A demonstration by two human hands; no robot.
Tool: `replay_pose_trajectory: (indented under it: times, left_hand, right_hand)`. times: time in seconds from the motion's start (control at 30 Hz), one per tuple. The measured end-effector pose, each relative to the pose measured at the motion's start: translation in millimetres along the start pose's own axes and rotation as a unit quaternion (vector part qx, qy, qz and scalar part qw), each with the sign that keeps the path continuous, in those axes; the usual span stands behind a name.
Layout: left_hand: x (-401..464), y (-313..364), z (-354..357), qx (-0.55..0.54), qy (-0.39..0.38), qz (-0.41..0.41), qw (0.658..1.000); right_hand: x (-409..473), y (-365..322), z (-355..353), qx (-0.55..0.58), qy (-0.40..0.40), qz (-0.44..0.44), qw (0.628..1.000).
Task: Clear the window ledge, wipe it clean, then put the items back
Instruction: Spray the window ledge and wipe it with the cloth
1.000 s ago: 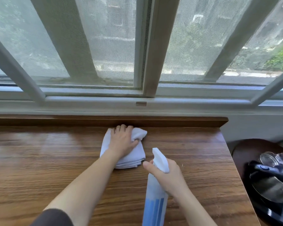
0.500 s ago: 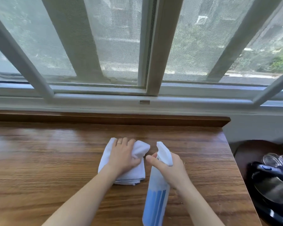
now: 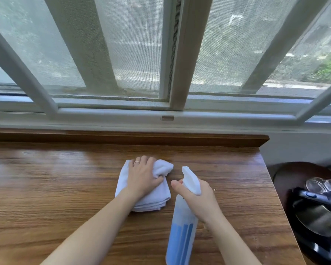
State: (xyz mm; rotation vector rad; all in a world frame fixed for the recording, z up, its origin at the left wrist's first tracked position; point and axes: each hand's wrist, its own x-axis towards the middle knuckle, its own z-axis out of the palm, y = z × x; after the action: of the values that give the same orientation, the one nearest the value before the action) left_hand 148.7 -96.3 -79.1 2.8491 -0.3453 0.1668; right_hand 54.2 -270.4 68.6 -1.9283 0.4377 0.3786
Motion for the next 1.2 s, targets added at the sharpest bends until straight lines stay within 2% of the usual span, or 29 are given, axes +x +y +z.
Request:
replay_pose_trajectory:
  times: [0.2, 0.4, 0.6, 0.7, 1.0, 1.2]
  left_hand:
    - [58, 1, -6, 0.031, -0.097, -0.052, 0.993]
    - [65, 1, -5, 0.050, -0.092, -0.046, 0.993]
    - [44, 7, -13, 0.039, -0.120, -0.021, 0.992]
    - [15, 7, -15, 0.031, -0.107, 0.003, 0.994]
    - [-87, 12, -13, -0.008, -0.044, 0.015, 0.999]
    - [-125, 13, -13, -0.017, -0.001, 0.012, 1.000]
  right_hand:
    - [2, 0, -3, 0.010, 0.005, 0.012, 1.000]
    - [1, -1, -8, 0.010, 0.009, 0.010, 1.000]
    - [-6, 5, -10, 0.011, 0.011, 0.008, 1.000]
    - [-11, 8, -11, 0.004, 0.004, 0.005, 1.000]
    - [-28, 14, -4, -0.017, -0.011, -0.015, 1.000]
    - [-38, 18, 1, -0.008, -0.017, -0.018, 1.000]
